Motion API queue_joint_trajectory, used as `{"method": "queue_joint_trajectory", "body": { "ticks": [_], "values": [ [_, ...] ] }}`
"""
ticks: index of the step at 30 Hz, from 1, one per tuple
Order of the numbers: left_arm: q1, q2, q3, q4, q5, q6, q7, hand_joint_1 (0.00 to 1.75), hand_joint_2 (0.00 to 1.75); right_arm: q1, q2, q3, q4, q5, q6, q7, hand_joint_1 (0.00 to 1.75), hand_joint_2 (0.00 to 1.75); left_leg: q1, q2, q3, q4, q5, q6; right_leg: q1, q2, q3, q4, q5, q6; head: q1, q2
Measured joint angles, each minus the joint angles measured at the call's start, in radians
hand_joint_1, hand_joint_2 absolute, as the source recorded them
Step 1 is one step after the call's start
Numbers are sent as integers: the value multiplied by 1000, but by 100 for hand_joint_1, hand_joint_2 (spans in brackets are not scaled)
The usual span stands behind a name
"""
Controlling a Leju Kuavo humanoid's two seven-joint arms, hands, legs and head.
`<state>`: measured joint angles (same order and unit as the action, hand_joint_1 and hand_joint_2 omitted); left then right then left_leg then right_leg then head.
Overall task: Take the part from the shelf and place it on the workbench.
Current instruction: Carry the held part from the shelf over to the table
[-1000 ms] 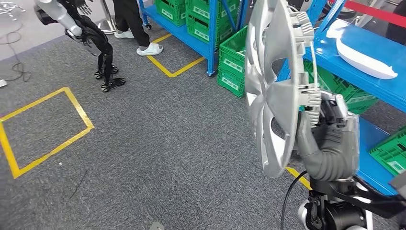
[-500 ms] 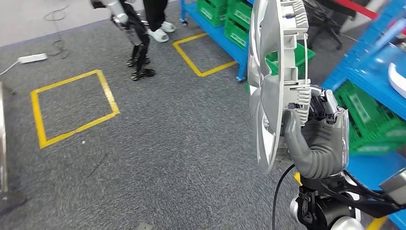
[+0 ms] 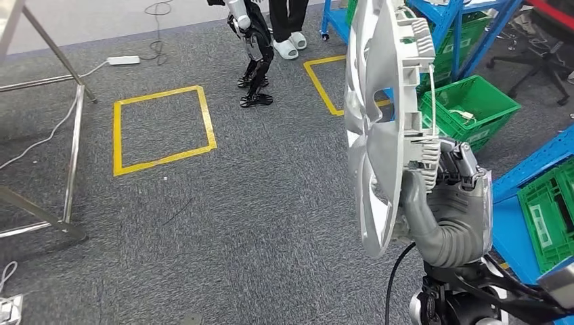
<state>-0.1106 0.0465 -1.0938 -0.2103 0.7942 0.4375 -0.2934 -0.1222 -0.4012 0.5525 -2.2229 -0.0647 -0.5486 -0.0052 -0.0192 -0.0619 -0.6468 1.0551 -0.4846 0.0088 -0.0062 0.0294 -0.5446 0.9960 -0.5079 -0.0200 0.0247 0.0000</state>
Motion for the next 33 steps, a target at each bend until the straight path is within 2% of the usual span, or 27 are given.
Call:
{"method": "queue_joint_trajectory", "body": {
  "ticks": [2,4,5,6,7,8,9,10,11,13,14,15,16,17,18,19,20,21,22,23,24,25,27,28,29,31,33],
  "values": [
    [-2,2,8,1,7,0,-6,0,175,3,7,2,2,0,-2,-3,175,175,5,62,-46,91,-53,-13,-1,-25,10,-13,4,-3,-10,0],
    [-3,2,14,1,9,0,-8,0,175,5,11,4,6,-1,-2,-4,175,175,20,67,-108,207,-97,-28,-2,-53,11,-12,1,-2,-17,0],
    [-2,2,16,1,10,0,-9,0,175,6,13,5,8,-1,-2,-5,175,175,28,65,-123,232,-97,-35,-3,-67,12,-10,-1,0,-19,0],
    [-1,2,18,2,11,0,-9,0,175,7,14,6,11,-1,-2,-5,175,175,34,68,-117,217,-78,-42,-5,-80,13,-9,-5,5,-21,0],
    [0,3,19,2,11,0,-10,0,175,7,16,7,13,-1,-2,-6,175,175,39,78,-89,166,-45,-48,-8,-92,16,-5,-9,11,-22,0],
    [0,3,21,2,11,0,-10,0,175,7,17,8,14,-1,-2,-6,175,175,40,105,-53,100,-18,-54,-10,-104,19,-1,-15,18,-23,0],
    [0,3,23,2,11,0,-11,0,175,7,19,9,15,-1,-2,-6,175,175,38,132,-21,43,2,-54,-10,-113,22,4,-22,26,-25,0],
    [-1,3,25,2,11,0,-12,0,175,7,20,10,16,-2,-2,-7,175,175,34,153,0,6,10,-48,-9,-121,24,9,-28,33,-26,0],
    [-1,3,27,2,11,0,-12,0,175,7,21,11,16,-2,-2,-8,175,175,29,165,6,-8,7,-39,-8,-128,27,11,-32,39,-25,0],
    [0,4,30,3,11,0,-12,0,175,6,23,14,17,-2,-2,-9,175,175,23,144,4,-8,6,-15,-10,-143,32,9,-38,47,-23,0],
    [1,4,31,4,12,0,-13,0,175,5,24,15,18,-2,-2,-9,175,175,22,132,5,-8,6,-7,-14,-137,35,11,-45,51,-20,0],
    [0,5,33,4,13,0,-15,0,175,5,24,15,18,-2,-2,-10,175,175,23,118,7,-9,6,-1,-17,-120,31,27,-60,54,-17,0],
    [-1,6,35,4,16,0,-18,0,175,5,24,15,18,-3,-2,-10,175,175,23,105,9,-10,6,6,-19,-94,16,64,-86,56,-13,0],
    [-2,6,37,5,21,0,-24,0,175,6,25,15,18,-4,-2,-10,175,175,21,91,10,-10,6,11,-19,-65,-11,124,-118,54,-7,0],
    [-3,5,41,5,27,-1,-29,0,175,7,25,15,18,-5,-1,-10,175,175,18,77,10,-10,7,15,-17,-48,-47,198,-151,51,0,0],
    [-3,5,45,5,33,-2,-34,0,175,9,24,15,19,-6,0,-10,175,175,14,62,11,-10,7,18,-14,-39,-83,265,-173,47,5,0],
    [-3,4,48,5,37,-3,-36,0,175,10,24,15,19,-7,2,-9,175,175,11,46,12,-10,7,19,-10,-35,-107,305,-177,41,9,0],
    [-2,4,51,5,39,-1,-35,0,175,10,24,15,19,-10,4,-9,175,175,7,30,14,-10,7,20,-6,-32,-114,307,-160,34,10,0],
    [-2,3,53,5,41,1,-33,0,175,10,24,14,18,-15,6,-8,175,175,5,14,16,-10,8,20,-1,-26,-103,269,-125,26,10,0],
    [-2,3,55,6,44,5,-32,0,175,10,24,12,18,-21,11,-10,175,175,4,-1,19,-10,8,20,4,-12,-80,205,-80,17,10,0],
    [-2,1,57,6,49,8,-32,0,175,9,23,10,17,-26,16,-12,175,175,3,-15,20,-10,8,20,6,12,-54,139,-45,9,9,0],
    [-2,0,61,6,58,14,-33,0,175,7,22,6,14,-31,23,-17,175,175,4,-28,19,-10,9,19,9,33,-32,84,-22,3,8,0],
    [-1,-2,74,6,96,26,-40,0,175,-2,20,-6,5,-49,37,-30,175,175,8,-52,12,-10,15,11,10,51,-14,38,-15,-2,9,0],
    [1,-3,83,6,128,30,-48,0,175,-9,19,-15,-4,-65,41,-35,175,175,10,-65,8,-12,19,6,11,41,-11,29,-13,-3,11,0],
    [4,-2,95,7,164,32,-57,0,175,-17,17,-25,-13,-82,45,-38,175,175,10,-65,6,-13,20,2,9,28,-6,19,-10,-3,12,0],
    [9,-2,124,7,217,30,-63,0,175,-29,12,-48,-34,-111,52,-38,175,175,5,-9,-11,17,-7,-7,5,1,7,-6,2,-4,4,0],
    [8,-1,148,8,231,31,-51,0,175,-36,6,-71,-53,-130,58,-30,175,175,9,56,-60,119,-69,-20,6,-29,14,-19,7,-6,-7,0]
  ]
}}
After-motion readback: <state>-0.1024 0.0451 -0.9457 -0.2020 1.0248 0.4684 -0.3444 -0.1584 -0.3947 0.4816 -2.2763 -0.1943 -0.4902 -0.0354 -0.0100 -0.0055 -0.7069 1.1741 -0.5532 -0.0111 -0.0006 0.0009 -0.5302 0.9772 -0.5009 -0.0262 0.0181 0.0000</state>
